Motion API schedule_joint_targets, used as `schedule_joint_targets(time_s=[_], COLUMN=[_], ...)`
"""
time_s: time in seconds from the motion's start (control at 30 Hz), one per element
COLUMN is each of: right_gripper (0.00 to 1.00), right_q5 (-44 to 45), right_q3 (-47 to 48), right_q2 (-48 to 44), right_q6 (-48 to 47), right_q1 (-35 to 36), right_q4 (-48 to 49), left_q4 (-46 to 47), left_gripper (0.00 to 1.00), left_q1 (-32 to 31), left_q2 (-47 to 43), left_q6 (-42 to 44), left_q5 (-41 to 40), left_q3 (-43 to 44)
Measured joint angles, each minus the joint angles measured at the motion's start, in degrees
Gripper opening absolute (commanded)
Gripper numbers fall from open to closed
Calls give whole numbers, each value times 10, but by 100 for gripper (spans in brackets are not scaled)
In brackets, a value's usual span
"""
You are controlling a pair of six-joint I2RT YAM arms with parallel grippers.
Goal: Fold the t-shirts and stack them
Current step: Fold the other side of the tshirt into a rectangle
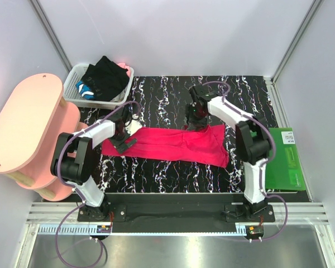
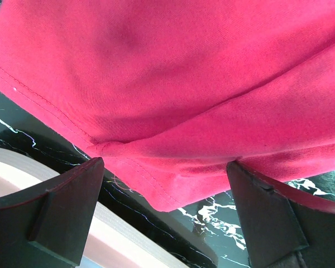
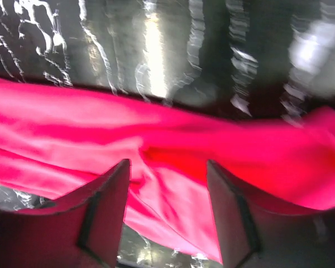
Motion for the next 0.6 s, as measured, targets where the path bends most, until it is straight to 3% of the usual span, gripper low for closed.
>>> schedule_joint_targets(time_s=[0.13, 0.33, 0.6], right_gripper=[58, 57, 43], right_q5=[59, 54, 29], right_q3=[-68, -177, -335], right_q2=[-122, -310, -287], right_q6=[11, 54, 99], right_q1=[0, 0, 0], right_q4=[-6, 2, 7], left_q4=[-2, -26, -66], left_gripper=[99, 99, 99], left_q1=[-1, -1, 0], left_q2=[-6, -52, -111], left_q6=[0, 7, 16], left_q5=[-2, -6, -7], left_q3=[-3, -6, 17])
